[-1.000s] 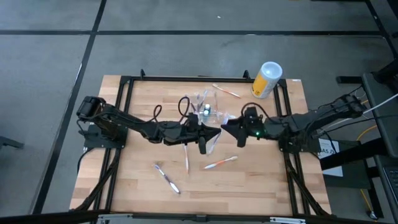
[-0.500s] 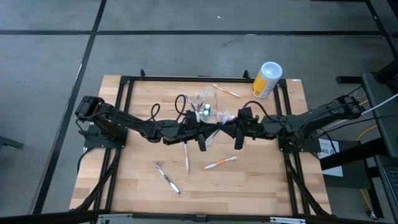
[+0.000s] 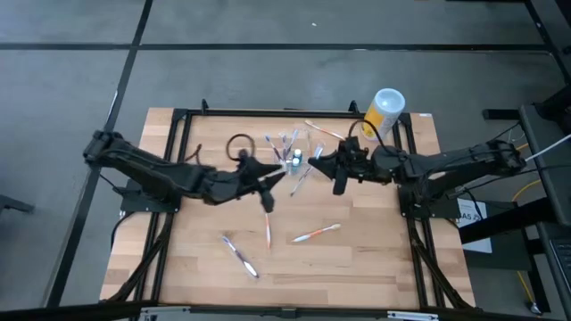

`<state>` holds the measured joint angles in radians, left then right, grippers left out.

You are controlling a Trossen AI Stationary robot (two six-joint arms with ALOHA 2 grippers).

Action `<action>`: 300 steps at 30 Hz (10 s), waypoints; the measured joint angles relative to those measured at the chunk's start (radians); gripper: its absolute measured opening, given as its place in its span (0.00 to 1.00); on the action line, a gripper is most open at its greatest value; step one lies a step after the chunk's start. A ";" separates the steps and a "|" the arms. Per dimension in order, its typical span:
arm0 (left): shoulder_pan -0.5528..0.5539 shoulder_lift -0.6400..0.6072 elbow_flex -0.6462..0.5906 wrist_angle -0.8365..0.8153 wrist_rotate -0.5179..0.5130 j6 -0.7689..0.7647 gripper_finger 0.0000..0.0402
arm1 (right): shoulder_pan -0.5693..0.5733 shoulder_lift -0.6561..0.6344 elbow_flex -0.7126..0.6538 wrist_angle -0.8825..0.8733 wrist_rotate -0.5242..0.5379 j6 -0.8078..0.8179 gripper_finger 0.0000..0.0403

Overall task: Pick & Place toothbrushing station
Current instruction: Put the purple toothbrush into the left section of the transparent organizer, then put the orange toothbrush into the right section of the transparent organizer, then put the purple toothbrush into the left section of the transparent organizer

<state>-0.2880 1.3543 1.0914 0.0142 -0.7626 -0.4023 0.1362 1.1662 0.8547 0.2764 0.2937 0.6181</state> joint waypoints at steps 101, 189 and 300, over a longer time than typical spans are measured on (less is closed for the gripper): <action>-0.304 0.148 -0.004 -0.816 0.002 -0.821 0.34 | -0.266 0.558 0.347 -0.228 -0.428 -0.181 0.59; 0.280 0.495 -0.080 0.433 0.723 -0.513 0.01 | 0.943 0.074 0.346 -0.431 1.081 0.344 0.59; -0.339 0.609 0.238 -1.023 0.631 -1.840 0.42 | 1.001 0.076 0.346 -0.074 1.132 -0.028 0.58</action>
<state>-0.6273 1.9631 1.3296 -1.0088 -0.1317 -2.2425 1.1370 1.2419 1.2003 0.2020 1.4256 0.5905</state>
